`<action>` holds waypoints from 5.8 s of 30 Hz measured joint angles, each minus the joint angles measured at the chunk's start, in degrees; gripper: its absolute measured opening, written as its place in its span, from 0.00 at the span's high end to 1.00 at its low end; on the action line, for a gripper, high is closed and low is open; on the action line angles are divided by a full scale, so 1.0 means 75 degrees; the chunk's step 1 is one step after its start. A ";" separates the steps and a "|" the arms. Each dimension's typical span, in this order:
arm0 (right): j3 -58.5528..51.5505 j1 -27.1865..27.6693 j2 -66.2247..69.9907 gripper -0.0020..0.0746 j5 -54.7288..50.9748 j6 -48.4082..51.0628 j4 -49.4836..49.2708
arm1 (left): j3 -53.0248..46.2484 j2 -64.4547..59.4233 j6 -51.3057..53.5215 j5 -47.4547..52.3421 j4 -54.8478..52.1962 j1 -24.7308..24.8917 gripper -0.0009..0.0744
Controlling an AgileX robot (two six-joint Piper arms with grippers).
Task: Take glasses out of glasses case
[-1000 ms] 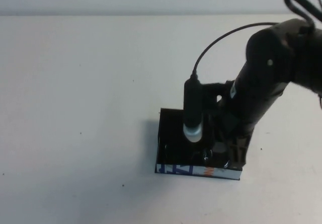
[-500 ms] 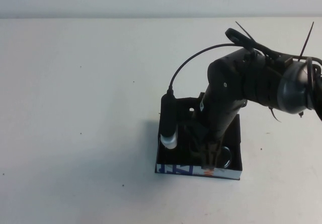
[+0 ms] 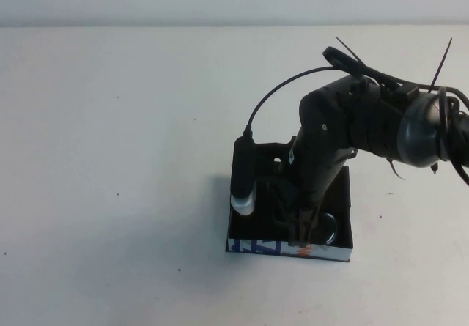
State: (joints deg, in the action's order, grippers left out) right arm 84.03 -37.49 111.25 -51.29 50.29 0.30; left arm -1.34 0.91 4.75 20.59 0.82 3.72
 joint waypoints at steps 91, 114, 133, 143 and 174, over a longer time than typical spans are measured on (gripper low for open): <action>-0.3967 0.3859 -0.2342 0.63 0.1342 -0.6843 -0.0571 | 0.0000 0.0000 0.0000 0.0000 0.0000 0.0000 0.99; -0.4929 0.3868 -0.9026 0.99 0.1965 -0.6433 -0.0703 | 0.0000 0.0000 0.0000 0.0000 0.0000 0.0000 0.99; -0.7481 0.3868 -1.0890 0.99 0.3758 -0.6389 -0.0842 | 0.0000 0.0000 0.0000 0.0000 0.0000 0.0000 0.99; -0.8087 0.3868 -1.0936 0.99 0.3634 -0.6389 -0.0892 | 0.0000 0.0000 0.0000 0.0000 0.0000 0.0000 0.99; -1.1416 0.4233 -1.4891 0.99 0.5769 -0.6373 -0.0633 | 0.0000 0.0000 0.0000 0.0000 0.0000 0.0000 0.99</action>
State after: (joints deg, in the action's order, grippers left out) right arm -1.59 -5.75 -0.43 -8.01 2.49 -4.45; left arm -1.34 0.91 4.75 20.59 0.82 3.72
